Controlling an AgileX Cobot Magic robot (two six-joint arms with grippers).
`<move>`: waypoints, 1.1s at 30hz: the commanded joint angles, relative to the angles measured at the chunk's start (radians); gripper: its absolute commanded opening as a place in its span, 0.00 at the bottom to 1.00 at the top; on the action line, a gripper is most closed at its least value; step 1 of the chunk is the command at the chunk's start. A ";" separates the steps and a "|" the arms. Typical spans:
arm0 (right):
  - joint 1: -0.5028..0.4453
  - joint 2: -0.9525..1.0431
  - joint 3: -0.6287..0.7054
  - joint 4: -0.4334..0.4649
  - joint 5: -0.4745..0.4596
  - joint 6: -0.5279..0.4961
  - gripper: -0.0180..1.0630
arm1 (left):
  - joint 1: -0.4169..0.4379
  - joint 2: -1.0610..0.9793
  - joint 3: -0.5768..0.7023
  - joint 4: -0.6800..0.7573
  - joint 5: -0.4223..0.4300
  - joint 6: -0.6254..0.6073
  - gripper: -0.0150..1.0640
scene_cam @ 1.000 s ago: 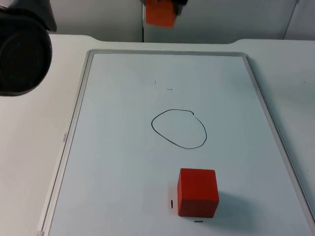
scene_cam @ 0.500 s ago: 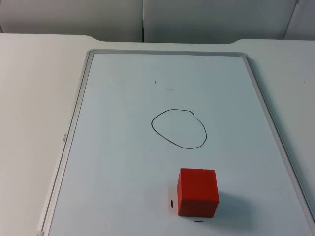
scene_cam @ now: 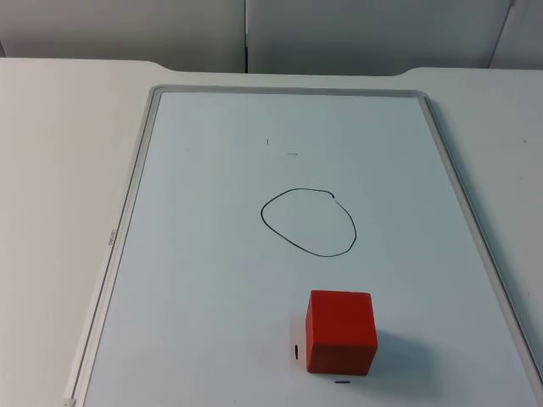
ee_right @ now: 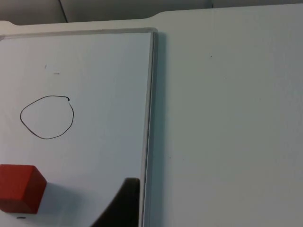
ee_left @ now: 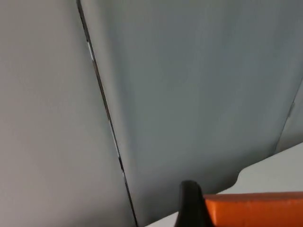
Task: Pick up one cube with the left hand and another cube with the right hand. First place the cube in the right hand at the target position, then stack the cube in the left hand on top.
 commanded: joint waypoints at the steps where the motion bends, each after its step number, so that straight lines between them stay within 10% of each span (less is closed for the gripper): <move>1: 0.017 -0.004 0.004 0.001 -0.005 0.000 0.98 | -0.007 -0.044 0.002 -0.045 -0.008 0.028 0.19; 11: 0.024 -0.004 0.004 0.001 -0.005 0.000 0.98 | -0.019 -0.163 0.253 -0.097 -0.008 0.113 0.19; 20: 0.024 -0.004 0.004 0.001 -0.005 0.000 0.98 | -0.019 -0.402 0.926 -0.020 -0.025 0.117 0.19; 33: 0.024 -0.004 0.004 0.001 -0.005 0.000 0.98 | -0.017 -0.981 1.915 -0.010 -0.501 -0.086 0.19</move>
